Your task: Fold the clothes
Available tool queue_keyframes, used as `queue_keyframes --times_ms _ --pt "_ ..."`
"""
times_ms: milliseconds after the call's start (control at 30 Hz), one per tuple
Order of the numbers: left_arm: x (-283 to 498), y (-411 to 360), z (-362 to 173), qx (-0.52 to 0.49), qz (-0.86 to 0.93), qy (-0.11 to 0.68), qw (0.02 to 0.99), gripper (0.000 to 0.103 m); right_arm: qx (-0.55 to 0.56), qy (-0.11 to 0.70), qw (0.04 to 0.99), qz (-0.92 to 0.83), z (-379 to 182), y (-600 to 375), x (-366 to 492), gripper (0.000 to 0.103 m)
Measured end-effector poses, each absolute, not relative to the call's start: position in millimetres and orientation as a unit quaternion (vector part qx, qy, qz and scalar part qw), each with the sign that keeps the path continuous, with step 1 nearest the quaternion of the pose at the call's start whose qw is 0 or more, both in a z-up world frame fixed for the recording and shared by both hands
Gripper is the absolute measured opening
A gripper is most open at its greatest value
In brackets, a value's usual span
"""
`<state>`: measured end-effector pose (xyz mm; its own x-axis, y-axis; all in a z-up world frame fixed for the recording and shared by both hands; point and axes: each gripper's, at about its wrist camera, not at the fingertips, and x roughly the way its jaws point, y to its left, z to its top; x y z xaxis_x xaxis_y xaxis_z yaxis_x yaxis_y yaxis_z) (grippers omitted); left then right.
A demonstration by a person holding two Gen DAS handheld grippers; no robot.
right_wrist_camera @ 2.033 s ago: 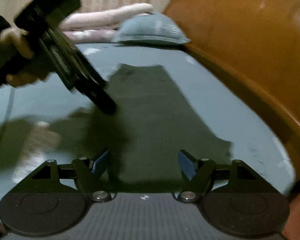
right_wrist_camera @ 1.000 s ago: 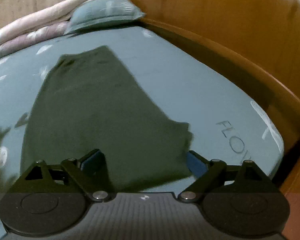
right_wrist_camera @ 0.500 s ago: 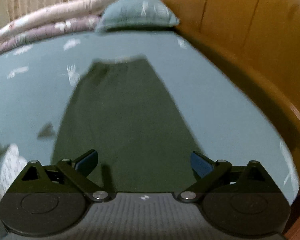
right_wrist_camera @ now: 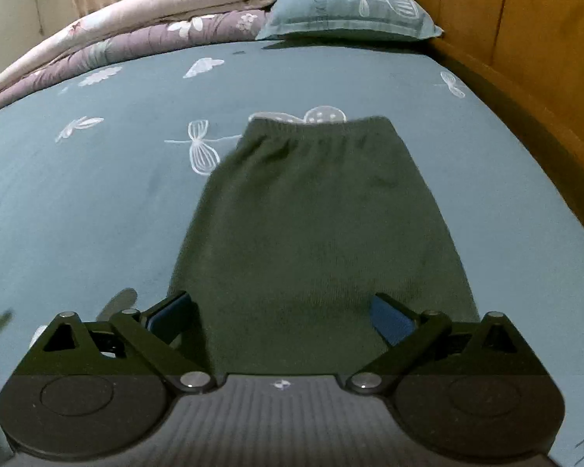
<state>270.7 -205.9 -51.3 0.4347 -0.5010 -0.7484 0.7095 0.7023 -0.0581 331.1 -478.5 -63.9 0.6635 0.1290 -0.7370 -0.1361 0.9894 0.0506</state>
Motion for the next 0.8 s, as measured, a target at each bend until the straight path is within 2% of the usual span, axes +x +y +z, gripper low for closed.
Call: queue_keyframes --times_ms 100,267,467,800 --pt "274.0 -200.1 -51.2 0.120 -0.347 0.393 0.843 0.102 -0.014 0.389 0.918 0.083 -48.6 -471.3 331.3 0.102" --pt "274.1 -193.1 -47.4 0.114 -0.331 0.392 0.851 0.102 -0.038 0.426 0.899 0.094 -62.0 -458.8 347.0 0.103" --pt "274.1 -177.6 -43.6 0.100 -0.302 0.395 0.862 0.102 -0.030 0.371 0.920 0.122 -27.9 -449.3 374.0 0.103" --pt "264.4 -143.2 -38.1 0.089 -0.260 0.406 0.872 0.102 0.001 0.418 0.898 0.140 -77.7 -426.2 458.8 0.103"
